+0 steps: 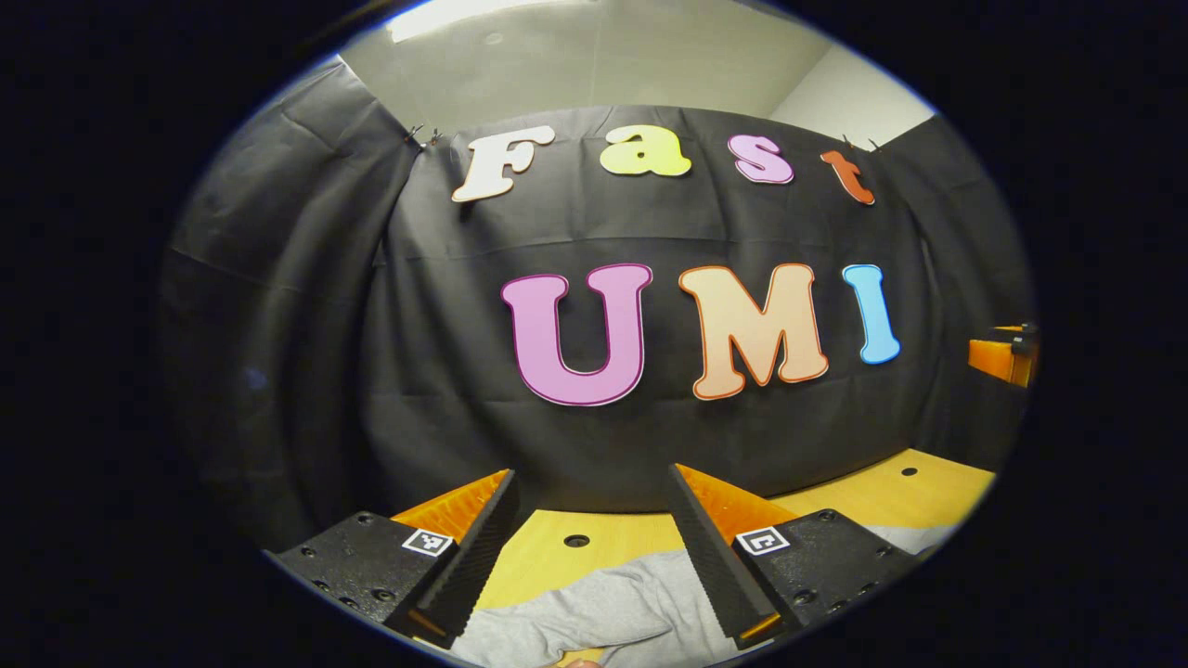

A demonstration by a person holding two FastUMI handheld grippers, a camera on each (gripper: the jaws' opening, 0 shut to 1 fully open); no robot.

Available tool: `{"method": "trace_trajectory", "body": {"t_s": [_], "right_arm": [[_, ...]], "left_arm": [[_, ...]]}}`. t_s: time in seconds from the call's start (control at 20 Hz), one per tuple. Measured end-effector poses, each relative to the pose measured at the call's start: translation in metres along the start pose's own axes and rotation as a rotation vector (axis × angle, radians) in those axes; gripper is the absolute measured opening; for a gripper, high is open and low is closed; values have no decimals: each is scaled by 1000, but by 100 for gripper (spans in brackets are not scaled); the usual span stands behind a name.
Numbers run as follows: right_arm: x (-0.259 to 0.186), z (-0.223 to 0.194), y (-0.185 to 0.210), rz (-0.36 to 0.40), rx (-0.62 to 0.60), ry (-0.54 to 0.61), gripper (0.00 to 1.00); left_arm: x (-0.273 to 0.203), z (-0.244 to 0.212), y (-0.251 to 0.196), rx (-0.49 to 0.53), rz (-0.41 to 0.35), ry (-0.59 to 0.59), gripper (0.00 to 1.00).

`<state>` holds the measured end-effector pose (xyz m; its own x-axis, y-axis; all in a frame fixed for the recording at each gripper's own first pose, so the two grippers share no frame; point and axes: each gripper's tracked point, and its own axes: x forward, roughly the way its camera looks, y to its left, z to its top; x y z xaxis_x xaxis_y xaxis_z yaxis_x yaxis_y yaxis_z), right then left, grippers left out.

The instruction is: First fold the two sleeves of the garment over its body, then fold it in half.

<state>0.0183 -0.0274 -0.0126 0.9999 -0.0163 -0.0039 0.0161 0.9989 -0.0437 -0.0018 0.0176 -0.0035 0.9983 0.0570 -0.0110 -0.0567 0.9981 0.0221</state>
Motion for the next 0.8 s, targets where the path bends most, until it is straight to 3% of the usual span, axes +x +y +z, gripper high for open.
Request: {"method": "trace_trajectory", "body": {"t_s": [0.55, 0.7, 0.8], "right_arm": [[-20, -5, 1, -12, -51, 22, 100], [-19, -12, -15, -15, -56, 44, 99], [-17, -21, -45, -60, -73, 67, 100]], "left_arm": [[-5, -3, 6, -27, -2, 0, 94], [-4, -4, 2, -27, -16, 6, 95], [-3, -4, -2, -26, -28, 6, 94]]}}
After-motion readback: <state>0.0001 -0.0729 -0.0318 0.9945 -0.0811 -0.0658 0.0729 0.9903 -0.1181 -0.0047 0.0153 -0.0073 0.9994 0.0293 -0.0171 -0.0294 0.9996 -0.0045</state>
